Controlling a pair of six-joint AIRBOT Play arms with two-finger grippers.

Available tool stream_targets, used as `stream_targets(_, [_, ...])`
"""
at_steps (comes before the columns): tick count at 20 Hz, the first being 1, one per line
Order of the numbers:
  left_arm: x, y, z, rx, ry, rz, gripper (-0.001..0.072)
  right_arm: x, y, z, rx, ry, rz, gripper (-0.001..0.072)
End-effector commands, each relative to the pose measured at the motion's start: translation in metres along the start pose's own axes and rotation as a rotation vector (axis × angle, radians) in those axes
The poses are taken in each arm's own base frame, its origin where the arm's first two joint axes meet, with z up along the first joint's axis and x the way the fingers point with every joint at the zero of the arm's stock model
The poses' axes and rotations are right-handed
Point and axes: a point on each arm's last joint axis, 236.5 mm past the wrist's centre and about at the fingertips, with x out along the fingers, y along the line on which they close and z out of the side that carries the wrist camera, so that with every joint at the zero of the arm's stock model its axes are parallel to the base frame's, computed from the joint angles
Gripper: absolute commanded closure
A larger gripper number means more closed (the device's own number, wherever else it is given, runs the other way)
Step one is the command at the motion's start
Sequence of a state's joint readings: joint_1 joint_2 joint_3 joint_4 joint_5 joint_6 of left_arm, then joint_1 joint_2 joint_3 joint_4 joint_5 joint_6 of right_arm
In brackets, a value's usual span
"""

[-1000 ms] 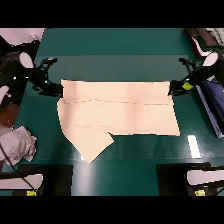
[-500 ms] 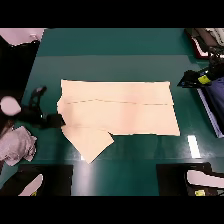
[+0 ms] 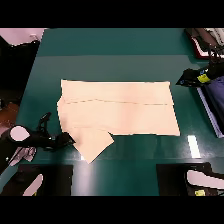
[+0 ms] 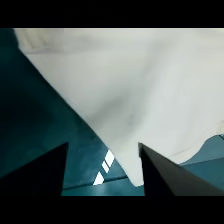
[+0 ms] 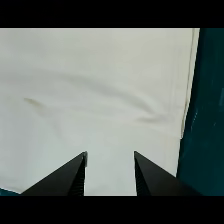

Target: Fold the shirts.

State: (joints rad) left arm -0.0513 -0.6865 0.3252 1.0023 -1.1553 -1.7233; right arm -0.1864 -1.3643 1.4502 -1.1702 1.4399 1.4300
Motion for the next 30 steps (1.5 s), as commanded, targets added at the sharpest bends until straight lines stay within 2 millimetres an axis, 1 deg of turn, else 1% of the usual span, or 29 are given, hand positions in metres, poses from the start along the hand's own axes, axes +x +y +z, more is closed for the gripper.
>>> stream_targets(1, [0.011, 0.001, -0.009, -0.041, 0.018, -0.033, 0.018, 0.0, 0.001, 0.0, -0.002, -0.001, 0.0, 0.0354])
stream_targets(2, [0.012, -0.002, -0.006, -0.042, 0.001, -0.05, 0.0234, 0.0, 0.001, 0.0, -0.002, -0.001, 0.0, 0.0354])
stream_targets(3, [0.013, -0.007, -0.001, -0.017, -0.02, -0.079, 0.0371, 0.0, 0.001, 0.0, -0.002, 0.0, 0.0, 0.0354])
stream_targets(4, [0.014, -0.013, 0.003, -0.015, -0.04, -0.107, 0.0409, 0.0, 0.001, 0.0, -0.002, -0.001, 0.0, 0.0354])
stream_targets(6, [0.014, -0.015, 0.008, -0.024, -0.06, -0.117, 0.0408, 0.0, 0.001, 0.0, -0.002, 0.001, 0.0, 0.0354])
stream_targets(8, [0.018, -0.009, -0.001, -0.029, -0.018, -0.101, 0.0407, 0.0, 0.001, -0.002, -0.002, 0.007, 0.001, 0.0354])
stream_targets(9, [0.02, -0.006, -0.009, -0.031, 0.014, -0.093, 0.0376, 0.0, 0.001, -0.003, -0.001, 0.011, 0.002, 0.0354])
stream_targets(10, [0.021, -0.003, -0.012, -0.019, 0.026, -0.083, 0.038, 0.0, 0.001, -0.003, -0.002, 0.013, 0.002, 0.0354])
stream_targets(12, [0.022, -0.001, -0.012, -0.012, 0.025, -0.076, 0.038, 0.0, 0.001, -0.004, -0.002, 0.018, 0.003, 0.0354])
stream_targets(14, [0.022, -0.002, -0.005, -0.015, -0.001, -0.08, 0.0386, 0.0, 0.001, -0.006, -0.002, 0.024, 0.004, 0.0354])
stream_targets(15, [0.022, -0.004, 0.0, -0.019, -0.024, -0.088, 0.05, 0.0, 0.002, -0.007, -0.002, 0.028, 0.004, 0.0354])
stream_targets(16, [0.021, -0.008, 0.005, -0.025, -0.045, -0.103, 0.0635, 0.0, 0.002, -0.008, -0.002, 0.034, 0.005, 0.0354])
stream_targets(17, [0.02, -0.013, 0.009, -0.013, -0.062, -0.125, 0.0681, 0.0, 0.002, -0.012, -0.006, 0.052, 0.005, 0.0355])
stream_targets(18, [0.018, -0.017, 0.012, -0.006, -0.07, -0.133, 0.0681, -0.002, -0.001, -0.02, -0.023, 0.082, 0.001, 0.0355])
stream_targets(19, [0.014, -0.021, 0.014, 0.007, -0.074, -0.138, 0.0681, -0.001, -0.005, -0.032, -0.016, 0.124, 0.007, 0.0355])
stream_targets(21, [0.001, -0.034, 0.023, 0.09, -0.097, -0.148, 0.0682, 0.005, -0.022, -0.059, 0.045, 0.176, 0.009, 0.0355])
stream_targets(24, [-0.026, -0.055, 0.041, 0.198, -0.153, -0.151, 0.0681, 0.021, -0.056, -0.109, 0.181, 0.214, 0.008, 0.0355])
stream_targets(26, [-0.042, -0.07, 0.053, 0.256, -0.199, -0.163, 0.0681, 0.035, -0.077, -0.142, 0.277, 0.223, 0.007, 0.0355])
stream_targets(27, [-0.049, -0.076, 0.058, 0.268, -0.219, -0.168, 0.0681, 0.044, -0.085, -0.159, 0.309, 0.234, 0.013, 0.0337])
stream_targets(28, [-0.053, -0.079, 0.061, 0.275, -0.233, -0.17, 0.0681, 0.051, -0.089, -0.174, 0.338, 0.255, 0.022, 0.0313])
stream_targets(29, [-0.055, -0.08, 0.064, 0.28, -0.243, -0.169, 0.0681, 0.059, -0.089, -0.188, 0.35, 0.28, 0.037, 0.0313])
stream_targets(30, [-0.056, -0.08, 0.064, 0.281, -0.246, -0.168, 0.0681, 0.066, -0.089, -0.198, 0.352, 0.298, 0.045, 0.0313])
